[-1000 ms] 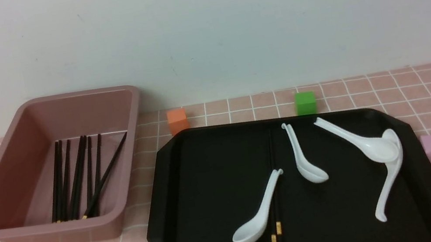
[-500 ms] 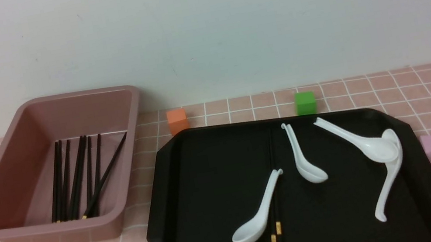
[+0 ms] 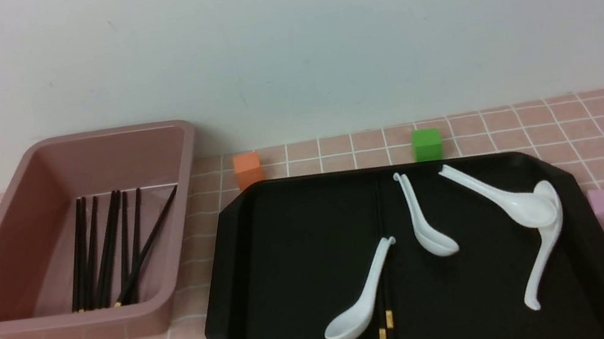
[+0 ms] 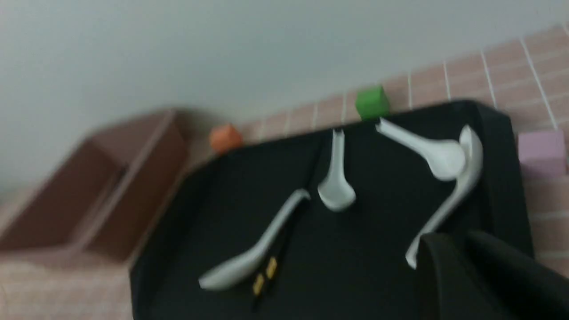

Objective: On pink tablecloth take chopsticks from black tray and put them in box.
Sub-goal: 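Move the gripper over the chopsticks on the black tray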

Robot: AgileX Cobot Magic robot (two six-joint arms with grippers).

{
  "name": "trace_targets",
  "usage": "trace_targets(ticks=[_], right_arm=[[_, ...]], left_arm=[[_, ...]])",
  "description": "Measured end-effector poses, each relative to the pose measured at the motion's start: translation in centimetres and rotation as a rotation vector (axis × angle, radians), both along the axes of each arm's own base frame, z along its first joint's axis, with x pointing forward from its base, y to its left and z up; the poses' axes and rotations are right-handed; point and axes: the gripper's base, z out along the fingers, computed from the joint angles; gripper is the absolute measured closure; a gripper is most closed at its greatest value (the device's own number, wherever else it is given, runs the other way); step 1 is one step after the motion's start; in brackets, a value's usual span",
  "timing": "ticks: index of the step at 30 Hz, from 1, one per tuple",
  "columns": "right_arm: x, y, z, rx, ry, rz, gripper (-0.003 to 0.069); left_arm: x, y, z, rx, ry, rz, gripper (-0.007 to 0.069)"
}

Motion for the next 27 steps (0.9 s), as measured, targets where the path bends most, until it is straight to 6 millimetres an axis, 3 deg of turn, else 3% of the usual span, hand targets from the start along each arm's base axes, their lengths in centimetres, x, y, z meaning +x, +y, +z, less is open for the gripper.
trace_targets(ticks=[2,4,5,7,10,12,18,19,21,24,27], right_arm=[[3.3,0.7,2.1,-0.137,0.264,0.078,0.0567],[4.6,0.8,2.2,-0.179,0.361,0.102,0.0567],[6.5,1.1,2.2,-0.214,0.469,0.126,0.0566],[9.7,1.7,1.5,-0.239,0.604,0.153,0.0566],[12.8,3.0,0.8,-0.272,0.68,0.213,0.0566],[15.3,5.6,-0.5,-0.302,0.729,0.285,0.0566],[18.3,13.8,-3.5,-0.381,0.751,0.371,0.0559],[18.4,14.1,-3.6,-0.386,0.751,0.373,0.0559],[19.2,17.2,-5.3,-0.434,0.753,0.382,0.0543],[20.3,20.3,-7.6,-0.479,0.773,0.362,0.0499],[21.5,22.0,-9.3,-0.52,0.796,0.341,0.0424]], left_arm=[[0.0,0.0,0.0,0.0,0.0,0.0,0.0386],[0.0,0.0,0.0,0.0,0.0,0.0,0.0386],[0.0,0.0,0.0,0.0,0.0,0.0,0.0386],[0.0,0.0,0.0,0.0,0.0,0.0,0.0386],[0.0,0.0,0.0,0.0,0.0,0.0,0.0386],[0.0,0.0,0.0,0.0,0.0,0.0,0.0386],[0.0,0.0,0.0,0.0,0.0,0.0,0.0386],[0.0,0.0,0.0,0.0,0.0,0.0,0.0386],[0.0,0.0,0.0,0.0,0.0,0.0,0.0386],[0.0,0.0,0.0,0.0,0.0,0.0,0.0386],[0.0,0.0,0.0,0.0,0.0,0.0,0.0386]])
